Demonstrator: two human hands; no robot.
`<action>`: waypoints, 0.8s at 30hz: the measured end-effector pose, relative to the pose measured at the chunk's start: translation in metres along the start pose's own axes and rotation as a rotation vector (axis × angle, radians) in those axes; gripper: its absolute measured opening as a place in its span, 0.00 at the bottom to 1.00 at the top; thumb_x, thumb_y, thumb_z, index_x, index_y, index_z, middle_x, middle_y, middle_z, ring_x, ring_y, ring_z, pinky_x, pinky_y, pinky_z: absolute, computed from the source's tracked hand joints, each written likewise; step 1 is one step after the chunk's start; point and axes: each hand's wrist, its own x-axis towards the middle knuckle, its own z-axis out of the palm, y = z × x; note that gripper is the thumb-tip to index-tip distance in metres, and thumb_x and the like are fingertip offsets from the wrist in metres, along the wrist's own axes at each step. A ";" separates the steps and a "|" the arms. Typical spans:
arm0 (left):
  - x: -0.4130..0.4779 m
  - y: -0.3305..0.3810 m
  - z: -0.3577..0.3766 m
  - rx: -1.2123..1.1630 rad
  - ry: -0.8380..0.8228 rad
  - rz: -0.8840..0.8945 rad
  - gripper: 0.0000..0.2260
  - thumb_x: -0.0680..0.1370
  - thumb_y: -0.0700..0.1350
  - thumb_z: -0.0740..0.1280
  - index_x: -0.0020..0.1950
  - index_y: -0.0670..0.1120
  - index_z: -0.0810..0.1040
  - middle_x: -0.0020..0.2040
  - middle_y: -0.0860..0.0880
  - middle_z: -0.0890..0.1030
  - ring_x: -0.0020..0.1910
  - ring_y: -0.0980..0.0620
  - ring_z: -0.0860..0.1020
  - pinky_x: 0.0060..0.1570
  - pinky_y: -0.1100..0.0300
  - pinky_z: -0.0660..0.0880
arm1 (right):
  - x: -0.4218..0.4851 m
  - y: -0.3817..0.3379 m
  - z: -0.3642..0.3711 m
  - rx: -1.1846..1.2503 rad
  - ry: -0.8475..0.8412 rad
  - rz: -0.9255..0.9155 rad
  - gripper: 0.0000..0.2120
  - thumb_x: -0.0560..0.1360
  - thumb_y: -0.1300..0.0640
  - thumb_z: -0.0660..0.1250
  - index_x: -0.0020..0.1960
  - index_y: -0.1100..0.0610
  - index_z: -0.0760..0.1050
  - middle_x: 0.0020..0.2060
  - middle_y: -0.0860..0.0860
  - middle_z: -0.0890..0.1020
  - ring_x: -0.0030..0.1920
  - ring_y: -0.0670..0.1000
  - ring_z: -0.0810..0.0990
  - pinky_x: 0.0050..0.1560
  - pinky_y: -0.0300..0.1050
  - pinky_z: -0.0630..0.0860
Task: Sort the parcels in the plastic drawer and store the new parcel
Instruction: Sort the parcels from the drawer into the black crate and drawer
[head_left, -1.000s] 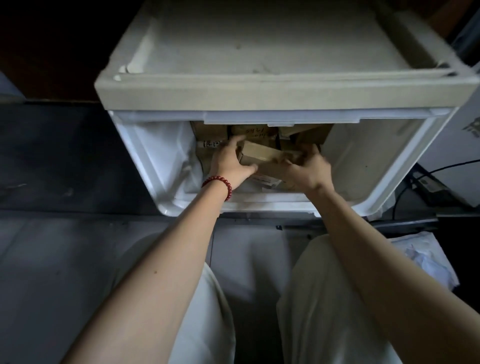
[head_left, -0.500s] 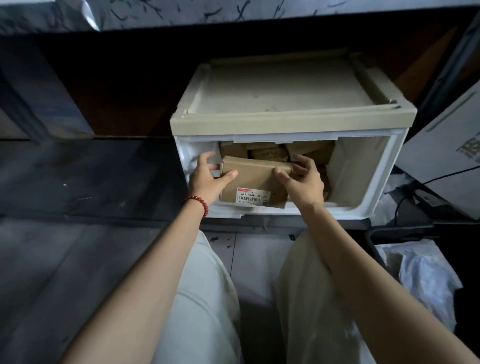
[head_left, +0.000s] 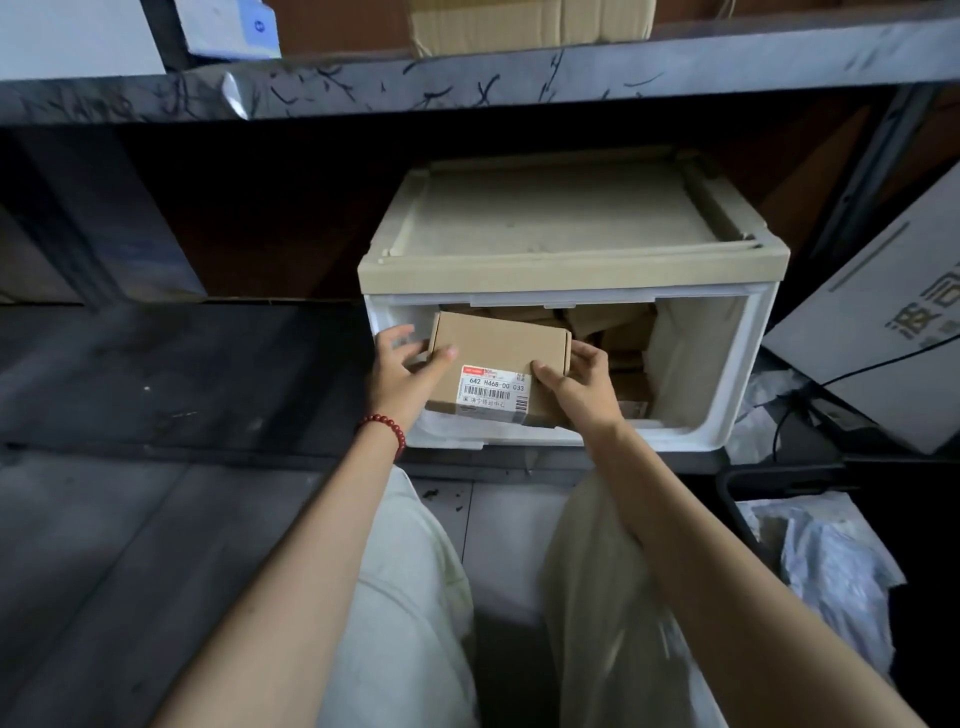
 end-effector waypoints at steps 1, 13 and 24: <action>-0.001 0.000 0.002 0.004 -0.029 0.011 0.22 0.72 0.49 0.74 0.61 0.53 0.67 0.55 0.55 0.77 0.59 0.52 0.75 0.59 0.56 0.74 | 0.001 0.000 -0.001 0.006 0.015 0.000 0.24 0.72 0.54 0.74 0.60 0.51 0.64 0.60 0.49 0.77 0.60 0.50 0.78 0.63 0.56 0.75; -0.003 -0.003 0.015 0.091 -0.155 0.038 0.28 0.70 0.57 0.75 0.67 0.54 0.70 0.67 0.54 0.73 0.64 0.56 0.71 0.61 0.62 0.69 | 0.002 -0.004 -0.012 -0.120 0.160 -0.004 0.13 0.77 0.46 0.66 0.54 0.53 0.70 0.50 0.47 0.77 0.55 0.51 0.77 0.59 0.53 0.76; -0.003 -0.005 0.015 0.123 -0.182 -0.077 0.42 0.57 0.71 0.73 0.67 0.55 0.72 0.65 0.49 0.74 0.58 0.50 0.78 0.52 0.53 0.80 | -0.005 -0.009 -0.003 0.006 0.039 0.139 0.19 0.77 0.47 0.66 0.62 0.57 0.68 0.42 0.50 0.78 0.49 0.50 0.78 0.43 0.48 0.82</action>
